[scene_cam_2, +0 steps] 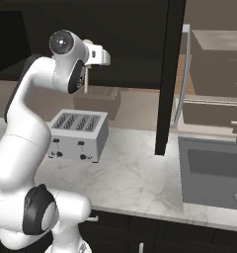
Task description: Pick up the dish brush and sponge from the sink, and place them back in the cabinet, and close the cabinet doors.
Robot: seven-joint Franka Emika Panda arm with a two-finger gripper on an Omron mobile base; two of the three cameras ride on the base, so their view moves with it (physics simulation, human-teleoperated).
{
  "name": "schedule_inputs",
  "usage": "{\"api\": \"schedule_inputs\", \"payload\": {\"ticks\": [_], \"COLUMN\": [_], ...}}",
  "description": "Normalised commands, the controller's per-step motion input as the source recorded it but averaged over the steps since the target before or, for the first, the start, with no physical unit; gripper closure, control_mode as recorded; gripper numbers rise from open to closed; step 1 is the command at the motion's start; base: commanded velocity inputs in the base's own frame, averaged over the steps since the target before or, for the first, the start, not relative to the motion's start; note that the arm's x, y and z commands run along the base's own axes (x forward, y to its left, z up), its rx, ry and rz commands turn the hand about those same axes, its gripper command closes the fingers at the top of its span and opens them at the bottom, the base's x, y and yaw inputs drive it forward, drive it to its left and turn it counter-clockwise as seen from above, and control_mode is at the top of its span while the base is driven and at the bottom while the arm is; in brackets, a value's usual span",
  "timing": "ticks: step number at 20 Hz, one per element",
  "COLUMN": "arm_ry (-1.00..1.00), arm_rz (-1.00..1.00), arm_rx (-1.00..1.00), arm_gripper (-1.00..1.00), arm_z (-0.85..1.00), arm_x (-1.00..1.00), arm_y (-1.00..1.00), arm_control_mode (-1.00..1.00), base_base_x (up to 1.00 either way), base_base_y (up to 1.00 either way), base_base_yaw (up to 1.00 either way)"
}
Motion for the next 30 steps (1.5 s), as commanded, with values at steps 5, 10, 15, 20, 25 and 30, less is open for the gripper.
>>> {"api": "schedule_inputs", "payload": {"ticks": [5, 10, 15, 20, 25, 30], "arm_ry": [0.00, 0.00, 0.00, 0.00, 0.00, -0.01], "arm_rz": [0.00, 0.00, 0.00, 0.00, 0.00, 0.00], "arm_rx": [0.00, 0.00, 0.00, 0.00, 0.00, 0.00], "arm_gripper": [1.00, 1.00, 1.00, 1.00, 1.00, 1.00], "arm_z": [0.00, 0.00, 0.00, -0.05, -0.06, -0.16], "arm_x": [0.54, 0.55, 0.53, 0.44, 0.42, 0.40], "arm_y": [0.00, 0.00, 0.00, 0.00, 0.00, 0.00], "arm_control_mode": [-1.00, -1.00, -1.00, -1.00, -1.00, -1.00], "base_base_x": [0.00, 0.00, 0.00, 0.00, 0.00, 0.00], "base_base_y": [0.00, 0.00, 0.00, 0.00, 0.00, 0.00], "base_base_yaw": [0.00, 0.00, 0.00, 0.00, 0.00, 0.00]}}
